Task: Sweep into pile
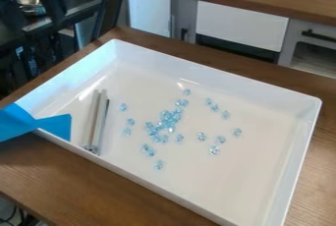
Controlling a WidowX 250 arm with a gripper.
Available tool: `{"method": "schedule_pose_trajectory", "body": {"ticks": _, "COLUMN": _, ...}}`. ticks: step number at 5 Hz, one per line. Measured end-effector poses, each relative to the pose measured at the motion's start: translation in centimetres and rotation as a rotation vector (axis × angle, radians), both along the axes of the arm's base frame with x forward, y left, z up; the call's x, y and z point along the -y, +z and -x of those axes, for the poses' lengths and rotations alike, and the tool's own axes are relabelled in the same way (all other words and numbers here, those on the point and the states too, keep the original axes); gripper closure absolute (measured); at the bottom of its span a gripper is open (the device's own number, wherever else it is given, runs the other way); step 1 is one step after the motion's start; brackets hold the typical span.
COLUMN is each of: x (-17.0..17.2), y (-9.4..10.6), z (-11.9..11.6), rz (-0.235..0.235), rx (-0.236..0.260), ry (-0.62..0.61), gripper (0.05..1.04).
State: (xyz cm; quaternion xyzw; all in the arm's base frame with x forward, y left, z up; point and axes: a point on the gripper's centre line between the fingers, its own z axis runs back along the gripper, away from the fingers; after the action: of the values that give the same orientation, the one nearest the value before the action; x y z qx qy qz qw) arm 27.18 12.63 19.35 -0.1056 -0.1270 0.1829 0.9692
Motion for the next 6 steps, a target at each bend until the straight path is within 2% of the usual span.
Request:
{"method": "schedule_pose_trajectory", "body": {"ticks": 1, "x": 0.0, "y": -0.8, "z": 0.0, "rz": 0.014, "rx": -0.022, "ry": 0.010, "gripper": 0.083}}
{"method": "schedule_pose_trajectory", "body": {"ticks": 2, "x": 1.5, "y": -1.8, "z": -1.0, "rz": -0.009, "rx": -0.032, "ry": 0.013, "gripper": 0.083}}
{"method": "schedule_pose_trajectory", "body": {"ticks": 3, "x": 1.4, "y": -3.0, "z": -0.8, "rz": -0.042, "rx": -0.042, "ry": 0.031, "gripper": 0.084}}
{"method": "schedule_pose_trajectory", "body": {"ticks": 4, "x": 1.7, "y": -4.0, "z": -0.4, "rz": -0.057, "rx": -0.026, "ry": 0.018, "gripper": 0.083}}
{"method": "schedule_pose_trajectory", "body": {"ticks": 6, "x": 1.9, "y": -5.1, "z": -0.9, "rz": -0.046, "rx": 0.025, "ry": 0.048, "gripper": 0.083}}
